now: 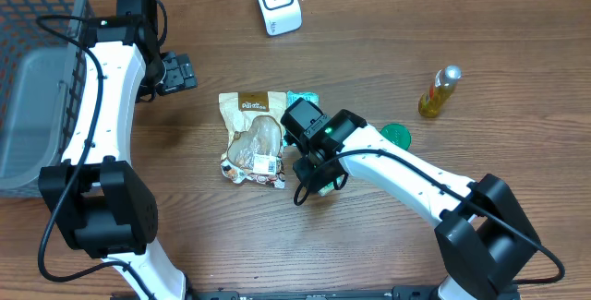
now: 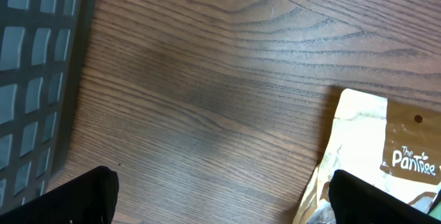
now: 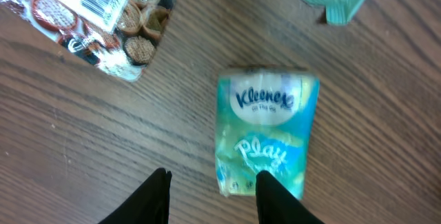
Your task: Scan the item barcode
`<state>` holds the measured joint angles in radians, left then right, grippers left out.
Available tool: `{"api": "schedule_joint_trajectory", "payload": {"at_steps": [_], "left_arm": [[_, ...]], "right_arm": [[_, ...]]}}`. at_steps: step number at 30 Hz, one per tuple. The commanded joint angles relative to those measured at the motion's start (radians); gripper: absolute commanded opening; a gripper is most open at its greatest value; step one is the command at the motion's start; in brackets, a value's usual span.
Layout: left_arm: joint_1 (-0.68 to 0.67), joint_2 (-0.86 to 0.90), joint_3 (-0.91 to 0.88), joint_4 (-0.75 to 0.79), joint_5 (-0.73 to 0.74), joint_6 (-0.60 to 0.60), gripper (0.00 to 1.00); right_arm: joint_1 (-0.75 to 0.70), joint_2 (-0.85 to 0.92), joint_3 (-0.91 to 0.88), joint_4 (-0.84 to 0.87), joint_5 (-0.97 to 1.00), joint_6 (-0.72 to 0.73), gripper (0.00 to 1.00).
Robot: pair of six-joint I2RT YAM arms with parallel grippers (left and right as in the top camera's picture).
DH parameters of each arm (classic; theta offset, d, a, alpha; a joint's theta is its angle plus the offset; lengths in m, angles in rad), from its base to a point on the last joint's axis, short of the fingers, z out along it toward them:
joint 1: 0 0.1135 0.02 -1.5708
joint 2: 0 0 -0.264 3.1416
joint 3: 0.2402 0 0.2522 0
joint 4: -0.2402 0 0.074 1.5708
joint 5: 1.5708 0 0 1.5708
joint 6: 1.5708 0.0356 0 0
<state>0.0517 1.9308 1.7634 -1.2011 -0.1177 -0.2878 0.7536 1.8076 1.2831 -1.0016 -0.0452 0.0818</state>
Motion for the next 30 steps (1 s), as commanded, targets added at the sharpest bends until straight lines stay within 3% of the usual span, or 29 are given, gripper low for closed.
{"api": "schedule_joint_trajectory", "payload": {"at_steps": [1,3,10,17,25,30], "left_arm": [[-0.013,-0.016,0.016,0.001,-0.013,0.003,1.0],[-0.013,-0.016,0.016,0.002,-0.013,0.004,1.0],[-0.013,-0.016,0.016,0.002,-0.013,0.004,1.0],[-0.013,-0.016,0.016,0.002,-0.013,0.004,0.99],[-0.013,-0.016,0.016,0.002,-0.013,0.003,1.0],[-0.013,-0.016,0.016,0.002,-0.013,0.003,1.0]], "right_arm": [[0.003,0.002,-0.051,0.029,0.0,0.003,0.46],[0.003,0.002,-0.079,0.052,0.0,0.003,0.51],[0.003,0.002,-0.159,0.163,0.042,0.003,0.51],[0.003,0.001,-0.161,0.183,0.378,0.049,0.51],[0.015,0.001,-0.091,0.17,0.381,0.048,0.51],[0.044,0.001,-0.066,0.131,0.381,0.044,0.45]]}}
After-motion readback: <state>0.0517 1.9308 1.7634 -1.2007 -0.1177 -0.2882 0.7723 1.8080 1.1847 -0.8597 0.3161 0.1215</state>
